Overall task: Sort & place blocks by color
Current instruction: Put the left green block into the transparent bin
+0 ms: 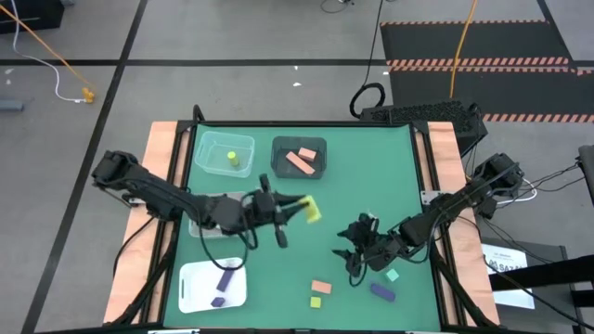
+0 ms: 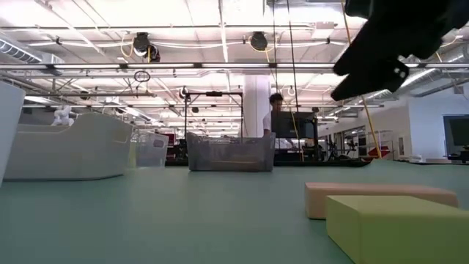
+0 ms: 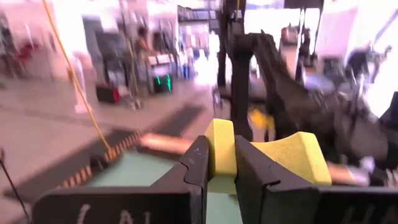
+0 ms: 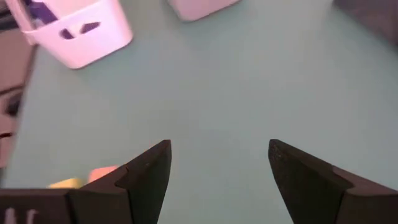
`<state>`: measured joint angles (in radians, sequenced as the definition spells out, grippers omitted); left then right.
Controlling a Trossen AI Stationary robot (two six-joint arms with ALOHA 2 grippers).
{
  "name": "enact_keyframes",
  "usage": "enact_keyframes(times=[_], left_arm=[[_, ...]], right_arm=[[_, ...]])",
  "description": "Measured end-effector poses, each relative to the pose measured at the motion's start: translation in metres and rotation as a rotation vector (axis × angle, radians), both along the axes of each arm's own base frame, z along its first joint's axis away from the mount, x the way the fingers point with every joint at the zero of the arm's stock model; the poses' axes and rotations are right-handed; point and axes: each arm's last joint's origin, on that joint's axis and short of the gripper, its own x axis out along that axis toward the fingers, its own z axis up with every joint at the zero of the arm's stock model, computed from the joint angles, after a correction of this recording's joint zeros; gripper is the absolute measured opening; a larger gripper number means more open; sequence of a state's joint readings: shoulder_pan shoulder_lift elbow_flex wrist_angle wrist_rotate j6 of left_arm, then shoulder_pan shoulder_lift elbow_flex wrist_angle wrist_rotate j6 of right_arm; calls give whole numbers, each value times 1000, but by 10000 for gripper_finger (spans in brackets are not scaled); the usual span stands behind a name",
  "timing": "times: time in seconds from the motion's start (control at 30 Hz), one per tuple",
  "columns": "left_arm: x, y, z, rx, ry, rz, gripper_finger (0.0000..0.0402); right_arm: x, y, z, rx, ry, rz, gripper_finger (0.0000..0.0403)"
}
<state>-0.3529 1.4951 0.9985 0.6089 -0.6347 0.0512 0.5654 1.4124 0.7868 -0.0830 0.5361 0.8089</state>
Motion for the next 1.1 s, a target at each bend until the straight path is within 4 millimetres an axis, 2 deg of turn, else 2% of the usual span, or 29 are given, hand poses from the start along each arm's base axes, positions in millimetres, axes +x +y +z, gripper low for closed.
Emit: enact_keyframes(times=[0.2,0.4,0.57,0.67,0.8,0.97,1.1], left_arm=[[-1,12,14,78,-91,67,44],[0,23,12,6,-81,216,44],[0,39,4,-33,1,385,44],[-3,59,-4,-89,88,447,49],[-14,97,-20,-167,264,562,54],[-44,147,-36,-311,490,696,48],[-68,180,-50,-351,705,821,52]], right_arm=[[8,-16,1,-117,15,14,258],[13,-33,5,-85,38,56,258],[20,-52,6,-66,42,-5,258],[25,-67,6,-53,39,-75,258],[29,-88,6,-33,37,-167,258],[32,-107,6,23,28,-257,258],[33,-119,7,50,14,-323,258]])
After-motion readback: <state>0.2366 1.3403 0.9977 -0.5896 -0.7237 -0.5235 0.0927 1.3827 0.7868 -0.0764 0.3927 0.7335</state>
